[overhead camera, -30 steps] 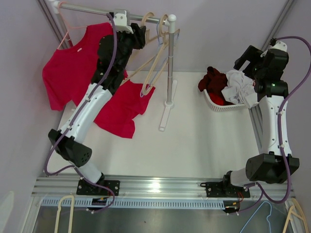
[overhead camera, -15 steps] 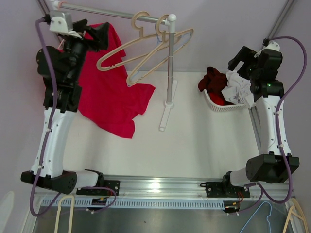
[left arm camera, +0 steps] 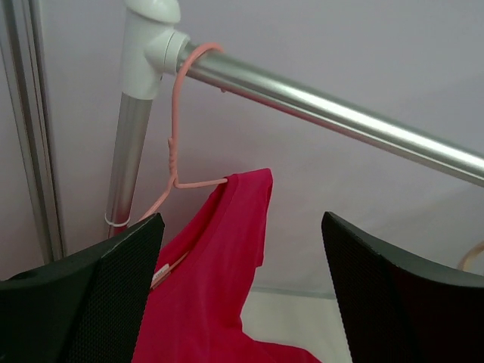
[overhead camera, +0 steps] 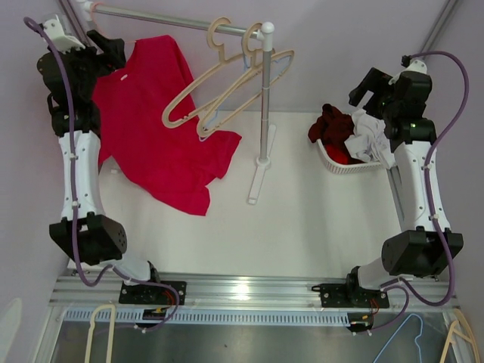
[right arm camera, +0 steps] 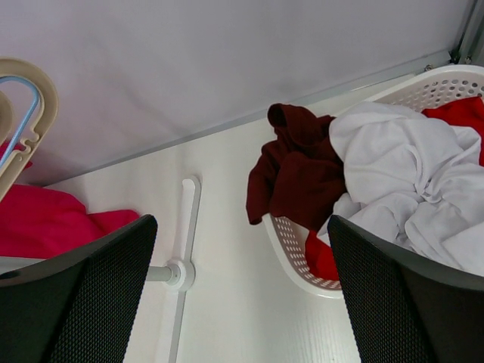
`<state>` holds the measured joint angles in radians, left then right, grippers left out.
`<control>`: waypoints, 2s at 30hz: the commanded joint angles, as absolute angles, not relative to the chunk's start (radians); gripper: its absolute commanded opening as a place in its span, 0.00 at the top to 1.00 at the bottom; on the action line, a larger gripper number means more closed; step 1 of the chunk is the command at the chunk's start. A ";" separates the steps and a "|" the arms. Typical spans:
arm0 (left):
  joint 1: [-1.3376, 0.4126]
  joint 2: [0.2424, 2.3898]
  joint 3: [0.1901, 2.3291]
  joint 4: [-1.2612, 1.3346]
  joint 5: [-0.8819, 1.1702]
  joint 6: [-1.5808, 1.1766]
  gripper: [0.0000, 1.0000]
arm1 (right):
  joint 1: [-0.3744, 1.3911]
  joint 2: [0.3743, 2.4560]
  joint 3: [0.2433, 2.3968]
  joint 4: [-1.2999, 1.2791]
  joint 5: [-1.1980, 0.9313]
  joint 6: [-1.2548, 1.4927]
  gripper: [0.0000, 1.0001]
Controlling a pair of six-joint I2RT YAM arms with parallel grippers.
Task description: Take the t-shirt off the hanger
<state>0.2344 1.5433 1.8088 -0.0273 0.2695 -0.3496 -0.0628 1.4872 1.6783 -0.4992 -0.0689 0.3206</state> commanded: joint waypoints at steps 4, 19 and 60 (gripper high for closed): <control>0.238 1.609 1.881 0.084 0.230 -0.293 0.11 | -0.040 1.529 1.744 -0.465 -0.057 0.314 0.00; 0.239 1.745 1.974 0.161 0.110 -0.201 0.14 | -0.006 1.631 1.802 -0.465 -0.025 0.290 0.01; 0.232 1.942 2.289 0.012 0.248 -0.308 0.99 | 0.046 1.652 1.801 -0.457 0.028 0.279 0.01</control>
